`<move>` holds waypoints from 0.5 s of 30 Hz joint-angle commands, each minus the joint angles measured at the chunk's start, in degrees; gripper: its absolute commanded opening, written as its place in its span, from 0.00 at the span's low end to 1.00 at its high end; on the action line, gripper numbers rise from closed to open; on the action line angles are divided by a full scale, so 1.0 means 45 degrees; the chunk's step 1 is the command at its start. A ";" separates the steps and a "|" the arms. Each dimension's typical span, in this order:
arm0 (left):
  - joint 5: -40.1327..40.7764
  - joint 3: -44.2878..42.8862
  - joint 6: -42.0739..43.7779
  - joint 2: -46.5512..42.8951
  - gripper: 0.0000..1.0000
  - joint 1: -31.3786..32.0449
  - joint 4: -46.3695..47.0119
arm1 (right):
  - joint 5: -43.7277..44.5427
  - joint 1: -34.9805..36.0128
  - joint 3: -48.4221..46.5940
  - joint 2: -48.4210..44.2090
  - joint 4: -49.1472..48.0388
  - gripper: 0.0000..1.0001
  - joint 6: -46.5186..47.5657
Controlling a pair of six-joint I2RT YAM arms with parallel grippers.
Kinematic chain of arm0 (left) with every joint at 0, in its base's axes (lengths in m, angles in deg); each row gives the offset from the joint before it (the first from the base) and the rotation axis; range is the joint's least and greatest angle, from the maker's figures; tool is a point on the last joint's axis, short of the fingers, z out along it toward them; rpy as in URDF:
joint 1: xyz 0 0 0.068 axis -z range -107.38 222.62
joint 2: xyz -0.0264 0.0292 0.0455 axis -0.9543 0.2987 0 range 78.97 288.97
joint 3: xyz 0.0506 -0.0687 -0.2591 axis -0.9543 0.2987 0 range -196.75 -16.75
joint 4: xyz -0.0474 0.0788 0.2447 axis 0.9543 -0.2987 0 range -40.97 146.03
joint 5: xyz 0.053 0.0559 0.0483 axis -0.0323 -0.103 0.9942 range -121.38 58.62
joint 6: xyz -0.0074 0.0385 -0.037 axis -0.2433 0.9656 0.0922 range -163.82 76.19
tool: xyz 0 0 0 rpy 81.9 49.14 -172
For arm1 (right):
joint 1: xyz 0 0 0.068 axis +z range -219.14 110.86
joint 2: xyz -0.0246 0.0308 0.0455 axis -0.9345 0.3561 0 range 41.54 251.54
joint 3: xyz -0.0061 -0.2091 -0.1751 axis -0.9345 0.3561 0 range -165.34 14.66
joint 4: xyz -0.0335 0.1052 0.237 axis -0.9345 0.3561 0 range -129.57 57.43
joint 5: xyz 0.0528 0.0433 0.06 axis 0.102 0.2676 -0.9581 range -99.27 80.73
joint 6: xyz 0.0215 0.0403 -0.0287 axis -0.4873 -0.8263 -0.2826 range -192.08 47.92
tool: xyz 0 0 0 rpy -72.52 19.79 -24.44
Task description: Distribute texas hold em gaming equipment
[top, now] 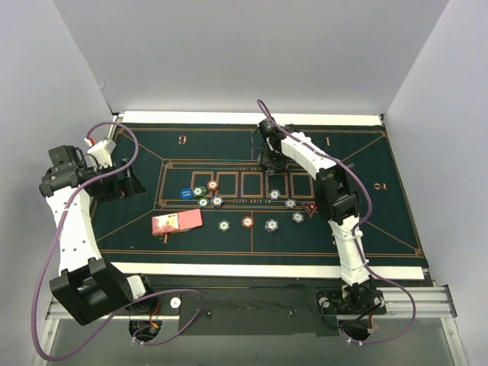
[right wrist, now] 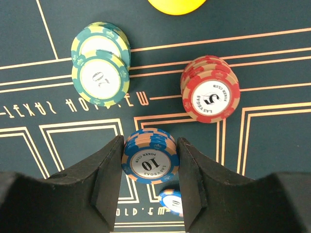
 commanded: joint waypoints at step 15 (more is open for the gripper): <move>-0.0082 -0.0120 0.0215 -0.0465 0.97 -0.0091 0.0224 | 0.0960 0.0288 0.3089 -0.4298 -0.0325 0.73 -0.0099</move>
